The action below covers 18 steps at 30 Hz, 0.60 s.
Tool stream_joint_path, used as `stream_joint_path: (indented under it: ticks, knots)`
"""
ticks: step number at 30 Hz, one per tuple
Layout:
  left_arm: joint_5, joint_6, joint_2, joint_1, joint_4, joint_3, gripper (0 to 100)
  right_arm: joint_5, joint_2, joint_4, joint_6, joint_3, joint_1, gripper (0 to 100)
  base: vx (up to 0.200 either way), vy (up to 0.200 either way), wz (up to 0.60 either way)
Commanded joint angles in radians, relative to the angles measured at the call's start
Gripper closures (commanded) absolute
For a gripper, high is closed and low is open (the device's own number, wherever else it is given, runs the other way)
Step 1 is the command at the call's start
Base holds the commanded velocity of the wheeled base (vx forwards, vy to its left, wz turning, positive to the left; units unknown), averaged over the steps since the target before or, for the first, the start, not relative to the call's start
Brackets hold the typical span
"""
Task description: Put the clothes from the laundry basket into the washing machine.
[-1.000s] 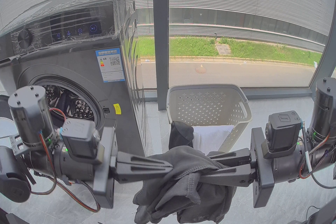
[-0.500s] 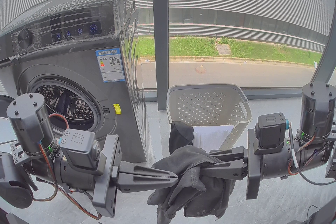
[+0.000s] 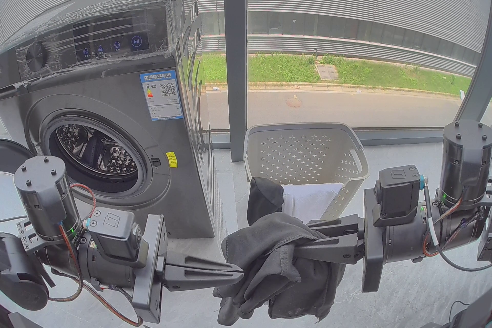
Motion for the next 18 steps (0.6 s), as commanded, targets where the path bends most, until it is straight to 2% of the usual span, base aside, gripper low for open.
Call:
stream_joint_path:
  ticks: [1, 6, 8, 15, 18]
  knots:
    - [-0.002, 0.001, 0.049, 0.017, -0.026, 0.002, 100, 0.001, -0.019, 0.000, 0.001, -0.003, 0.018, 100, 0.000, 0.000, 0.00]
    - [-0.010, -0.001, 0.086, 0.007, -0.089, 0.002, 100, 0.004, -0.020, 0.000, 0.001, -0.004, 0.042, 100, 0.000, 0.000, 0.00]
    - [-0.032, 0.001, 0.095, 0.001, -0.113, 0.005, 100, 0.004, -0.019, 0.000, 0.001, -0.004, 0.053, 100, 0.000, 0.000, 0.00]
    - [-0.070, 0.004, 0.103, -0.001, -0.129, 0.011, 100, 0.004, -0.019, 0.000, 0.001, -0.006, 0.065, 100, 0.000, 0.000, 0.00]
    - [-0.067, 0.005, 0.105, -0.004, -0.135, 0.008, 100, 0.004, -0.019, -0.002, 0.002, -0.004, 0.065, 100, 0.000, 0.000, 0.00]
